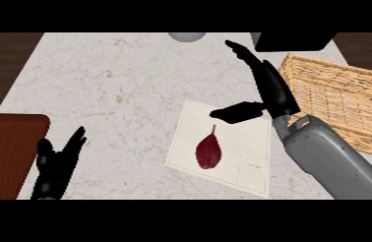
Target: Pick the pear from the placemat and place it in the basket
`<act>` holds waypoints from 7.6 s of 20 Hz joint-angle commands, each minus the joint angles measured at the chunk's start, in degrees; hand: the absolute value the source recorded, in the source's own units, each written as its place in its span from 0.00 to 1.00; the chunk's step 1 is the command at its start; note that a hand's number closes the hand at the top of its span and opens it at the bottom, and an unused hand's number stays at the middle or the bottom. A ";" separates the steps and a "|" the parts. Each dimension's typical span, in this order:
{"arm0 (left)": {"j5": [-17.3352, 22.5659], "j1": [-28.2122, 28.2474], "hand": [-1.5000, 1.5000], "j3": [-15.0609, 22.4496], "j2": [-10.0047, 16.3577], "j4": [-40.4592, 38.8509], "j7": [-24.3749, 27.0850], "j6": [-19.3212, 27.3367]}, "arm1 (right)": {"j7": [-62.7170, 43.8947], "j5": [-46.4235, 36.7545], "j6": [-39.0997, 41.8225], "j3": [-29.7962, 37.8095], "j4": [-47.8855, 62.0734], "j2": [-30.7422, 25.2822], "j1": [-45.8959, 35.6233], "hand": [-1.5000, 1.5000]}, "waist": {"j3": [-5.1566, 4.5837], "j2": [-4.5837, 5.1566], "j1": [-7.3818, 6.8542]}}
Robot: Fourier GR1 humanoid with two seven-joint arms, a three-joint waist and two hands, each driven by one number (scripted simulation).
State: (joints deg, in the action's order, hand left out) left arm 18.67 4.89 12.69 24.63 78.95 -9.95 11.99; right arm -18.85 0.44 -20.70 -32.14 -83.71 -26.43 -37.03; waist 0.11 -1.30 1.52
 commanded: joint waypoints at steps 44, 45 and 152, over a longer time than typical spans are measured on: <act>-3.79 4.15 0.50 -5.51 -4.06 -0.26 -0.79 -7.24 | -23.40 -7.15 38.74 4.36 -16.64 -1.22 12.69 0.00 | -0.12 1.29 -1.84; -5.77 4.77 0.50 -3.93 -5.65 -0.50 -0.06 -5.56 | -20.77 -10.14 36.72 2.95 -15.00 0.30 13.94 0.00 | -0.11 1.32 -1.87; -16.67 3.47 0.50 -12.52 -13.72 3.28 -6.09 -12.31 | -38.30 -45.42 35.70 52.08 -29.94 8.02 -2.25 1.00 | -0.10 1.27 -1.46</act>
State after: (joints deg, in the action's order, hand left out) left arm 2.43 7.31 -0.76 11.61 83.26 -14.53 0.00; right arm -57.86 -49.46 11.68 14.14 -117.39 -13.96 -38.72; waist 0.35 -0.31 0.16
